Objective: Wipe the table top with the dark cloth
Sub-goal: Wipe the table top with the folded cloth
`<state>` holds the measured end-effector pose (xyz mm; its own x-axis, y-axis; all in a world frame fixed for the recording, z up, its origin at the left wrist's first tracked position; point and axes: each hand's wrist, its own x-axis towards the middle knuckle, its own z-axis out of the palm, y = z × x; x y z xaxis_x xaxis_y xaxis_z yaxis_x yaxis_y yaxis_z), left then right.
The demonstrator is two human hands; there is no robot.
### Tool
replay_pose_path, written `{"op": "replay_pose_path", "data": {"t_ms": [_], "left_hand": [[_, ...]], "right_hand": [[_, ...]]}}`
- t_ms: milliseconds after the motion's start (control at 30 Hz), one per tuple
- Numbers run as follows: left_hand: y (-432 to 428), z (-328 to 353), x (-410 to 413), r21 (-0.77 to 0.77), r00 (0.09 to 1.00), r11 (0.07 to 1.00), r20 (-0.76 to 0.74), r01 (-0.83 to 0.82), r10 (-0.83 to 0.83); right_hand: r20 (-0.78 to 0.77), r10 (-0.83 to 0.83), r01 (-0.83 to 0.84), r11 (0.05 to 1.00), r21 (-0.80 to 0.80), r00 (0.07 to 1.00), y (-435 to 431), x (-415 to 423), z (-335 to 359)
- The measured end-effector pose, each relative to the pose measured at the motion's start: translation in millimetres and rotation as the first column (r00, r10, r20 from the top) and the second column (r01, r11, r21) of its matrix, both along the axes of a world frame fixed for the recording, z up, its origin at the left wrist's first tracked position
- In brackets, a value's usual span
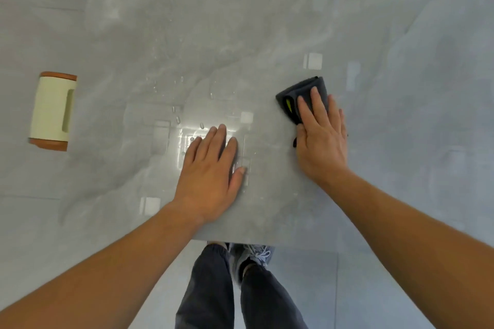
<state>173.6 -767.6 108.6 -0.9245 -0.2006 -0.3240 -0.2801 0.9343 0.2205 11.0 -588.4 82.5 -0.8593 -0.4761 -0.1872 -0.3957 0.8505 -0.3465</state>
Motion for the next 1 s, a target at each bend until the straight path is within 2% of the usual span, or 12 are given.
{"op": "replay_pose_path", "data": {"t_ms": [67, 200, 267, 300, 367, 433, 467, 600, 700, 767, 900, 1000], "left_hand": [[0.2, 1.1, -0.9, 0.007, 1.000, 1.000, 0.001, -0.001, 0.001], [-0.9, 2.5, -0.5, 0.011, 1.000, 1.000, 0.022, 0.003, -0.003], [-1.7, 3.2, 1.3, 0.009, 1.000, 1.000, 0.028, 0.013, -0.013], [-2.3, 3.7, 2.7, 0.013, 0.999, 1.000, 0.029, 0.017, -0.018], [-4.0, 6.2, 7.3, 0.023, 0.999, 0.999, 0.025, 0.028, -0.028], [-5.5, 9.3, 15.6, 0.020, 0.999, 0.999, 0.007, 0.035, -0.035], [-5.8, 10.5, 20.0, 0.019, 0.999, 0.999, -0.003, 0.044, -0.044], [-7.3, 11.3, 40.7, -0.002, 0.997, 0.997, -0.019, 0.073, -0.073], [-8.2, 7.1, 56.9, -0.022, 0.994, 0.993, -0.006, 0.113, -0.113], [-9.6, 3.0, 65.9, -0.036, 0.989, 0.988, 0.009, 0.150, -0.150], [-16.8, -4.8, 73.6, -0.029, 0.982, 0.981, 0.004, 0.190, -0.190], [-26.3, -7.4, 78.4, -0.006, 0.982, 0.983, -0.023, 0.186, -0.186]], "right_hand": [[-0.023, 0.037, -0.037, 0.999, 0.018, 0.999, 1.0, 27.9, -0.2], [-0.012, 0.352, -0.351, 0.935, 0.046, 0.936, 28.3, 78.4, 3.8], [-0.012, 0.411, -0.410, 0.911, 0.045, 0.911, 40.7, 70.4, 5.1], [-0.011, 0.367, -0.366, 0.929, 0.042, 0.930, 43.1, 63.5, 5.0], [0.011, 0.125, -0.125, 0.992, 0.017, 0.992, 41.8, 53.9, 4.9], [0.021, -0.105, 0.105, 0.994, 0.003, 0.994, 34.5, 64.1, 3.3], [0.003, -0.143, 0.143, 0.990, 0.007, 0.990, 30.8, 77.5, 1.6], [-0.050, 0.137, -0.136, 0.990, 0.032, 0.989, 30.3, 148.0, -3.9], [-0.040, 0.295, -0.294, 0.955, 0.044, 0.955, 46.0, 154.8, -4.6], [-0.048, 0.189, -0.188, 0.982, 0.025, 0.981, 51.9, 143.3, -2.5], [-0.031, -0.298, 0.298, 0.954, 0.008, 0.954, 36.0, 136.4, -0.8], [-0.065, -0.260, 0.261, 0.965, 0.013, 0.963, 9.0, 173.9, -3.8]]}}
